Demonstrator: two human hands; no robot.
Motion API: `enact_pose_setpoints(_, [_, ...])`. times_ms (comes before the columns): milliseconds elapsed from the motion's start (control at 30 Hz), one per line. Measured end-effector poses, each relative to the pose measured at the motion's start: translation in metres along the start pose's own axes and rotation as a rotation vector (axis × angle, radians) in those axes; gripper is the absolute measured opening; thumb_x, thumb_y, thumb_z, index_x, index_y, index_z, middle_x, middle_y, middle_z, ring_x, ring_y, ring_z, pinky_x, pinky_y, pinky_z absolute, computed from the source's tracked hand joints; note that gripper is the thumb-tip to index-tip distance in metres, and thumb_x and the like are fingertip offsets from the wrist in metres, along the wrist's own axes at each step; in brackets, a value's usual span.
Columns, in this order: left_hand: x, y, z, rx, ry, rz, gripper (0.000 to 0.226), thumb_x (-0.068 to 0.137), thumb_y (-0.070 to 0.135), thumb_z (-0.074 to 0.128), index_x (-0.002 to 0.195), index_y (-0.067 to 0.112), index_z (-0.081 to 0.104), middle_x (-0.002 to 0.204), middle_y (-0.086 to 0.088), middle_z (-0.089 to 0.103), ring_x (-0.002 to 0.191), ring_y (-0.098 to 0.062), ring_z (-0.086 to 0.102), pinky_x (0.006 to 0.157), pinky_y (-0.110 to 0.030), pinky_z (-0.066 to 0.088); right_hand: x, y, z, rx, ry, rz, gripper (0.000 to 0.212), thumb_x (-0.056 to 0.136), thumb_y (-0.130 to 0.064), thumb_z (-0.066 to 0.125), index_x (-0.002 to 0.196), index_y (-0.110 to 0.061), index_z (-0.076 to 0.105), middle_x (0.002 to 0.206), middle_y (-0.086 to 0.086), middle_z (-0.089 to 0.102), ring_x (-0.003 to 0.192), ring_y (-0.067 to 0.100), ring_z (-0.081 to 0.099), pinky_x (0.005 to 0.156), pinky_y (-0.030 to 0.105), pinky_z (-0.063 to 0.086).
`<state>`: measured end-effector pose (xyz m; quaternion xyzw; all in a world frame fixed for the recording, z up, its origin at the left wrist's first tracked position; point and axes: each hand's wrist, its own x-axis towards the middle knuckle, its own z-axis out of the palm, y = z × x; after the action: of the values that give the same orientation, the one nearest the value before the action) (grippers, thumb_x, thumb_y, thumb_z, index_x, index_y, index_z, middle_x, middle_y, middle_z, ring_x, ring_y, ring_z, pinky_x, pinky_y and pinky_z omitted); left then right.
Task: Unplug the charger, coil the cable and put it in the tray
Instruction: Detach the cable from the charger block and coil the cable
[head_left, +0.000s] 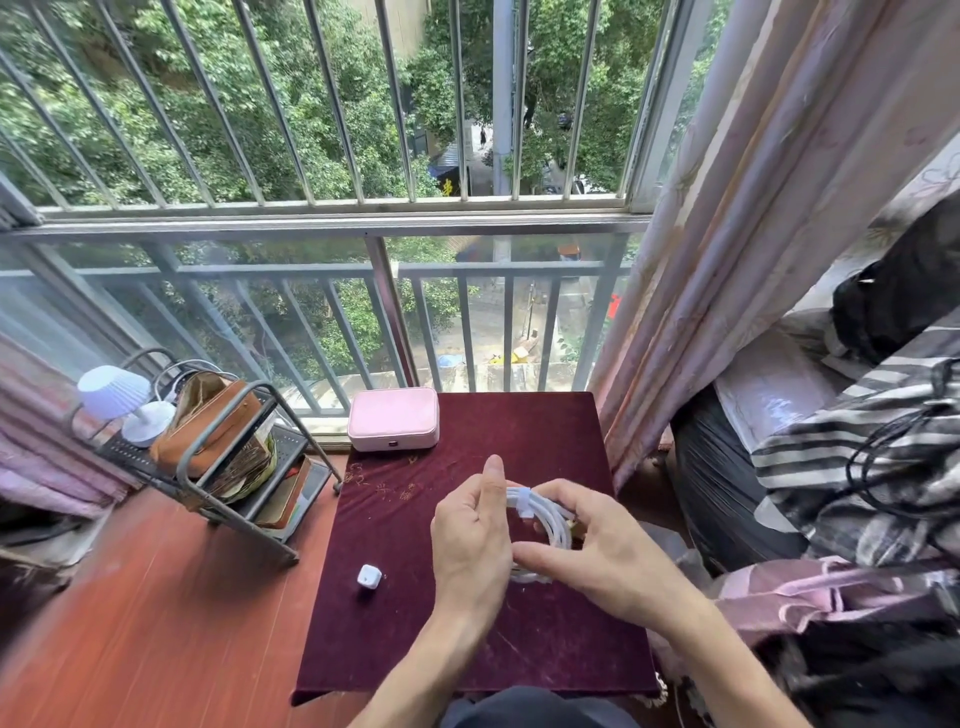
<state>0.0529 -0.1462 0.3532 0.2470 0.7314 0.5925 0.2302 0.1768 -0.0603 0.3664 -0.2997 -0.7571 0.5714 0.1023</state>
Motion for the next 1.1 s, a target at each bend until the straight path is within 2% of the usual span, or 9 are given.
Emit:
enact_pose_setpoints(100, [0.004,-0.005,-0.002,0.033,0.032,-0.011,0.061,0.102,0.053,0.045,0.071,0.009,0.072,0.062,-0.016,0.065,0.056,-0.021,0.056,0.067,-0.052,0.052,-0.008,0.001,0.008,-0.209,0.254,-0.142,0.048,0.078,-0.047,0.083,0.121,-0.041,0.063,0.115,-0.020,0.066,0.112,0.003,0.064,0.095,0.020,0.050])
enact_pose_setpoints(200, [0.004,-0.009,-0.001,0.022,0.032,-0.032,0.059,0.103,0.052,0.045,0.072,0.010,0.073,0.065,-0.010,0.071,0.063,-0.027,0.064,0.066,-0.048,0.053,-0.009,0.000,0.012,-0.411,0.382,-0.285,0.031,0.082,-0.042,0.081,0.112,-0.036,0.073,0.115,-0.018,0.061,0.108,0.006,0.062,0.094,0.035,0.050])
enact_pose_setpoints(267, [0.003,-0.011,-0.001,0.021,0.032,-0.044,0.055,0.103,0.053,0.046,0.071,0.019,0.074,0.061,0.002,0.070,0.058,-0.015,0.063,0.059,-0.035,0.052,-0.008,0.000,0.017,-0.478,0.443,-0.319,0.020,0.082,-0.031,0.087,0.100,-0.030,0.078,0.111,-0.013,0.063,0.101,0.010,0.063,0.087,0.040,0.052])
enact_pose_setpoints(467, [0.001,-0.009,0.003,0.042,-0.013,-0.052,0.052,0.103,0.053,0.044,0.075,0.022,0.075,0.075,0.004,0.077,0.070,-0.013,0.070,0.070,-0.036,0.056,-0.008,0.000,0.025,-0.527,0.480,-0.295,0.019,0.079,-0.016,0.090,0.085,-0.027,0.076,0.104,-0.010,0.062,0.090,0.013,0.062,0.079,0.045,0.056])
enact_pose_setpoints(667, [-0.003,-0.005,0.005,0.039,-0.005,-0.058,0.045,0.103,0.048,0.048,0.076,0.021,0.071,0.070,0.006,0.074,0.063,-0.008,0.065,0.064,-0.032,0.053,-0.010,-0.003,0.020,-0.636,0.476,-0.417,0.018,0.079,-0.014,0.091,0.086,-0.021,0.076,0.106,-0.005,0.068,0.091,0.018,0.064,0.075,0.046,0.054])
enact_pose_setpoints(867, [-0.007,0.003,0.008,0.000,-0.012,0.029,0.040,0.104,0.040,0.050,0.078,0.021,0.072,0.061,0.008,0.067,0.054,-0.001,0.054,0.053,-0.031,0.045,-0.010,-0.007,0.008,-0.461,0.435,-0.335,0.016,0.088,-0.018,0.084,0.091,-0.027,0.072,0.107,-0.018,0.073,0.101,0.009,0.069,0.082,0.047,0.056])
enact_pose_setpoints(967, [-0.008,0.006,0.007,-0.017,-0.030,0.063,0.040,0.105,0.039,0.048,0.078,0.021,0.072,0.057,0.014,0.063,0.051,-0.001,0.050,0.052,-0.023,0.040,-0.009,-0.007,0.005,-0.236,0.392,-0.220,0.011,0.094,-0.024,0.079,0.096,-0.031,0.071,0.100,-0.019,0.076,0.099,0.004,0.072,0.085,0.033,0.059])
enact_pose_setpoints(1033, [-0.009,0.007,0.007,-0.028,-0.035,0.079,0.040,0.105,0.040,0.048,0.078,0.021,0.071,0.059,0.009,0.064,0.054,-0.002,0.051,0.053,-0.030,0.044,-0.008,-0.009,0.004,-0.115,0.373,-0.163,0.010,0.094,-0.024,0.080,0.095,-0.031,0.072,0.098,-0.016,0.078,0.098,0.003,0.074,0.080,0.022,0.057])
enact_pose_setpoints(1100, [-0.009,0.006,0.006,-0.043,-0.034,0.092,0.041,0.105,0.040,0.049,0.077,0.020,0.071,0.065,-0.001,0.068,0.059,-0.005,0.056,0.059,-0.037,0.049,-0.006,-0.010,0.003,0.002,0.342,-0.097,0.010,0.092,-0.024,0.082,0.092,-0.030,0.074,0.098,-0.012,0.080,0.098,0.005,0.075,0.082,0.024,0.057])
